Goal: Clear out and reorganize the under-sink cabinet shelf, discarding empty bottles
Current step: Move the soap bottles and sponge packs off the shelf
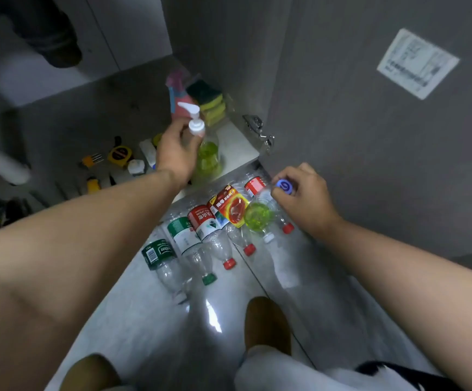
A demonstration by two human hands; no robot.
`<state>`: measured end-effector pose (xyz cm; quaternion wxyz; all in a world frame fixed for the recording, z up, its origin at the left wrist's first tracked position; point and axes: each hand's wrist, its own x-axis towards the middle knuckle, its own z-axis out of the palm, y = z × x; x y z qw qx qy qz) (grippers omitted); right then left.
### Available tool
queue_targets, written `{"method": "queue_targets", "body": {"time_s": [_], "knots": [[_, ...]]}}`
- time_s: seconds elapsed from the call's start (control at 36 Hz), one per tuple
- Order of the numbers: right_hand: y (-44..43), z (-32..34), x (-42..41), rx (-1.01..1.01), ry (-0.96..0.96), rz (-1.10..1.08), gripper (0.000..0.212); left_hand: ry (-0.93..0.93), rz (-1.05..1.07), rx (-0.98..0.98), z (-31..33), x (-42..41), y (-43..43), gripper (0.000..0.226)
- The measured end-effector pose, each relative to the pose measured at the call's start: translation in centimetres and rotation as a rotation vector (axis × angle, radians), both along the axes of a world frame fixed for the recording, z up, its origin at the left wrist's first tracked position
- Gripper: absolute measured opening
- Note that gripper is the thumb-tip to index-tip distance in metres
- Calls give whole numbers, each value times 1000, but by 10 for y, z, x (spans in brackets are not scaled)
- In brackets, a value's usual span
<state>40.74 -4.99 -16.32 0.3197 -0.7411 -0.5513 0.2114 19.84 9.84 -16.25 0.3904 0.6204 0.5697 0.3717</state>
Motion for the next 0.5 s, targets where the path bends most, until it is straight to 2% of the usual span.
{"method": "queue_targets", "body": {"time_s": [0.28, 0.5], "knots": [[-68, -6, 21, -224, -232, -2, 15, -28, -242, -72, 37, -5, -91, 25], [-92, -27, 20, -426, -277, -37, 25, -129, -404, -201, 26, -2, -133, 21]]}}
